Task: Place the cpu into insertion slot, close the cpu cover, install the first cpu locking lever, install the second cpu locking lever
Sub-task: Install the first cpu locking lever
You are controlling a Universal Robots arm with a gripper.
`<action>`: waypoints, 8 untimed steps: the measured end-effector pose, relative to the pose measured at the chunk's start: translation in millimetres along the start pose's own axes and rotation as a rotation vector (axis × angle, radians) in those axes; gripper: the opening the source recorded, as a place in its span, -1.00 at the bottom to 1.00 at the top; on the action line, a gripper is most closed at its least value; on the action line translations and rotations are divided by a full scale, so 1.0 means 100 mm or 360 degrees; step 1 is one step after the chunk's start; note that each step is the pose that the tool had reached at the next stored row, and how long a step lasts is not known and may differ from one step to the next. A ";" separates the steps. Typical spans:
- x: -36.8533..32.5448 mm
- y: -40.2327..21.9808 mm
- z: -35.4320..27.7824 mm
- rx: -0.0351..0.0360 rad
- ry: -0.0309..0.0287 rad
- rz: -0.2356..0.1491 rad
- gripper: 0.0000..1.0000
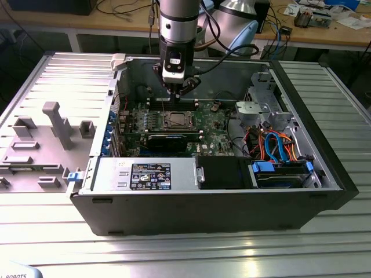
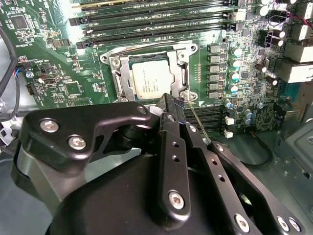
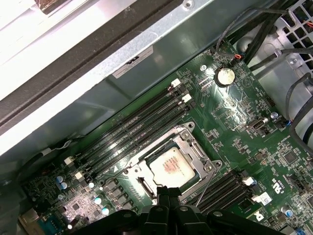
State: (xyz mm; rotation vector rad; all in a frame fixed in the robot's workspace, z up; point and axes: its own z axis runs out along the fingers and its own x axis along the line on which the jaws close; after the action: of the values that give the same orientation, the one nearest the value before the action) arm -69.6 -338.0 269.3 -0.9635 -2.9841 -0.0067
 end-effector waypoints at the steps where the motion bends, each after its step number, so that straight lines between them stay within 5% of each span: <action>1: 0.000 0.000 0.000 0.0000 0.00000 0.0000 -0.79; 8: 0.000 0.000 0.000 0.0000 0.00001 -0.0021 -0.79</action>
State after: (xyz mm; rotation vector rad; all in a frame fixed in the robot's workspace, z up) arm -69.7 -338.0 269.3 -0.9439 -2.9903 -0.0067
